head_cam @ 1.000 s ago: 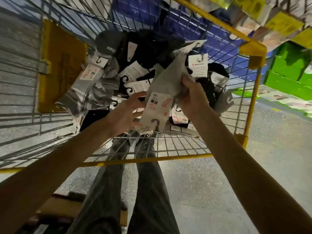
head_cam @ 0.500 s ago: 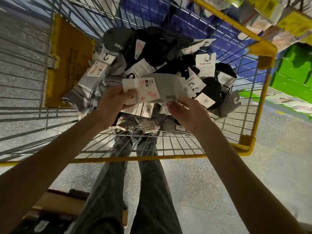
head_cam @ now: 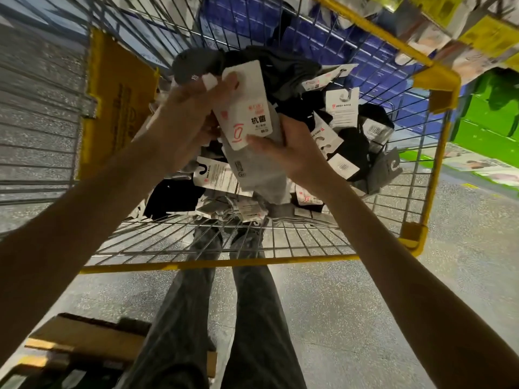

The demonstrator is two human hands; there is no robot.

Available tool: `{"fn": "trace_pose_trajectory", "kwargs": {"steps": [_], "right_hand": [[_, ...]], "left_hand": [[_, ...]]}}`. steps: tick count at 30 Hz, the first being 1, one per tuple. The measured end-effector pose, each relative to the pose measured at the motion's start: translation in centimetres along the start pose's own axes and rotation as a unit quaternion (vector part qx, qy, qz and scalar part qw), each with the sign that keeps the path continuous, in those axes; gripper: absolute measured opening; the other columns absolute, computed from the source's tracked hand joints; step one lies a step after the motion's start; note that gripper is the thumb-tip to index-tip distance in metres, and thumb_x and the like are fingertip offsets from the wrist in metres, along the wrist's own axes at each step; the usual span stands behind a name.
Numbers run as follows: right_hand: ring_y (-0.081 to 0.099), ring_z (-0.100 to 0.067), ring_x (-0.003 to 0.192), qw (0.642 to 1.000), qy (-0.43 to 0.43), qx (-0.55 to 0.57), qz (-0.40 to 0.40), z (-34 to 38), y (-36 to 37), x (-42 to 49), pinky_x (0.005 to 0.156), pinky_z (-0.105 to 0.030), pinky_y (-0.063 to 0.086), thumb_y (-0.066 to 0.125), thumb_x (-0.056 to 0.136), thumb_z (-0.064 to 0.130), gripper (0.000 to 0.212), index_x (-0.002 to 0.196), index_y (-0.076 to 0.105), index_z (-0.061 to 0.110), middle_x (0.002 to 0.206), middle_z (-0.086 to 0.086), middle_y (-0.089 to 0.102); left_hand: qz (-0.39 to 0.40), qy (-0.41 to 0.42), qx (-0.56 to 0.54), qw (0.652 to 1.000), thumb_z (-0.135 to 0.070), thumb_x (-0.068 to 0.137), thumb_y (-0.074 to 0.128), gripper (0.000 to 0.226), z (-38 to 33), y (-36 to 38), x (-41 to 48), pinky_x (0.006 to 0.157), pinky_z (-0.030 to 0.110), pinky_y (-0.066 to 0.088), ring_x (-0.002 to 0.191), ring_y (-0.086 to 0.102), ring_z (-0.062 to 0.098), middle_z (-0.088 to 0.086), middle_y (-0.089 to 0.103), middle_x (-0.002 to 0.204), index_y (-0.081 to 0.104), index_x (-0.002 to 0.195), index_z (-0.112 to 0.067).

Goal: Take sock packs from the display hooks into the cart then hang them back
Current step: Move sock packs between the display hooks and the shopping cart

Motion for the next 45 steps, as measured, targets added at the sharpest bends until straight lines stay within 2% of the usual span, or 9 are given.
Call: {"fn": "trace_pose_trajectory", "kwargs": {"steps": [9,12,14,18,22,28,34,38,45], "right_hand": [[0.063,-0.022,0.115,0.957,0.118,0.258,0.053,-3.1,0.4,-1.8,0.099,-0.044,0.051,0.048,0.100,0.013,0.029,0.128,0.056,0.012,0.121,-0.007,0.067],[0.064,-0.023,0.106,0.989,0.146,0.021,-0.026,-6.7,-1.8,-1.6,0.090,-0.037,0.053,0.054,0.096,0.015,0.034,0.130,0.054,0.015,0.111,-0.005,0.068],[0.062,-0.018,0.106,0.977,0.147,-0.155,0.015,-9.4,-3.2,-1.8,0.082,-0.029,0.052,0.061,0.092,0.013,0.043,0.134,0.053,0.017,0.117,-0.003,0.064],[0.060,-0.027,0.106,0.828,0.248,-0.441,0.244,-15.0,-4.8,-3.9,0.085,-0.032,0.050,0.068,0.086,0.012,0.051,0.134,0.050,0.013,0.123,-0.010,0.059],[0.061,-0.026,0.093,0.723,0.273,-0.556,0.306,-17.7,-5.9,-5.0,0.085,-0.039,0.055,0.069,0.085,0.019,0.047,0.127,0.051,0.011,0.105,-0.009,0.058],[0.057,-0.030,0.110,0.714,0.331,-0.494,0.369,-18.9,-5.6,-4.1,0.100,-0.035,0.046,0.071,0.086,0.023,0.063,0.140,0.041,0.014,0.119,-0.010,0.058],[0.054,-0.025,0.108,0.794,0.270,-0.422,0.343,-14.7,-8.2,-2.0,0.098,-0.036,0.046,0.063,0.091,0.017,0.059,0.144,0.037,0.021,0.131,-0.011,0.052],[0.056,-0.018,0.097,0.814,0.244,-0.419,0.318,-8.1,-8.5,-1.6,0.085,-0.030,0.044,0.073,0.084,0.019,0.057,0.135,0.047,0.016,0.123,-0.004,0.059],[0.053,-0.009,0.076,0.701,0.193,-0.520,0.448,2.6,-6.3,0.0,0.058,-0.025,0.036,0.072,0.084,0.014,0.026,0.101,0.055,0.024,0.088,0.005,0.058]], "left_hand": [[0.013,-0.125,-0.003,0.992,-0.027,0.093,0.064,0.034,7.6,1.5,-0.8,0.080,0.040,0.059,0.106,0.069,0.016,-0.003,0.072,0.115,0.063,0.125,-0.017],[-0.037,-0.125,0.022,0.991,-0.029,0.092,0.066,0.022,9.2,0.3,-0.7,0.085,0.039,0.057,0.101,0.069,0.008,-0.011,0.074,0.106,0.067,0.113,-0.025],[-0.061,-0.131,0.020,0.989,-0.029,0.091,0.067,0.017,9.9,-0.1,-0.6,0.094,0.042,0.054,0.099,0.068,0.005,-0.012,0.074,0.106,0.068,0.108,-0.028],[-0.065,-0.144,0.029,0.987,-0.030,0.086,0.073,0.025,10.7,-0.5,-0.4,0.101,0.051,0.049,0.111,0.066,0.014,-0.008,0.072,0.114,0.069,0.111,-0.029],[-0.074,-0.157,0.056,0.983,-0.028,0.083,0.077,0.032,11.2,-0.5,0.0,0.102,0.055,0.046,0.116,0.062,0.020,-0.005,0.070,0.119,0.067,0.114,-0.028],[-0.056,-0.199,0.079,0.975,-0.025,0.082,0.077,0.038,11.8,0.2,0.5,0.098,0.050,0.049,0.112,0.063,0.018,-0.006,0.071,0.115,0.066,0.119,-0.024],[-0.067,-0.205,0.085,0.973,-0.026,0.081,0.078,0.035,12.0,-1.0,0.9,0.100,0.053,0.048,0.111,0.064,0.021,-0.004,0.072,0.113,0.068,0.114,-0.025],[-0.119,-0.163,0.102,0.974,-0.012,0.087,0.071,0.042,11.8,-1.9,1.1,0.081,0.034,0.050,0.111,0.061,0.020,-0.002,0.067,0.120,0.060,0.127,-0.018],[-0.108,-0.008,0.189,0.976,0.010,0.085,0.058,0.069,9.2,-2.7,1.3,0.079,0.025,0.054,0.121,0.053,0.014,-0.002,0.057,0.130,0.035,0.143,-0.019]]}}
Point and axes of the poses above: each hand's wrist, its own x-axis towards the middle knuckle, its own y-axis out of the palm, z = x × y, the point moved 3 cm from there along x, towards the middle knuckle
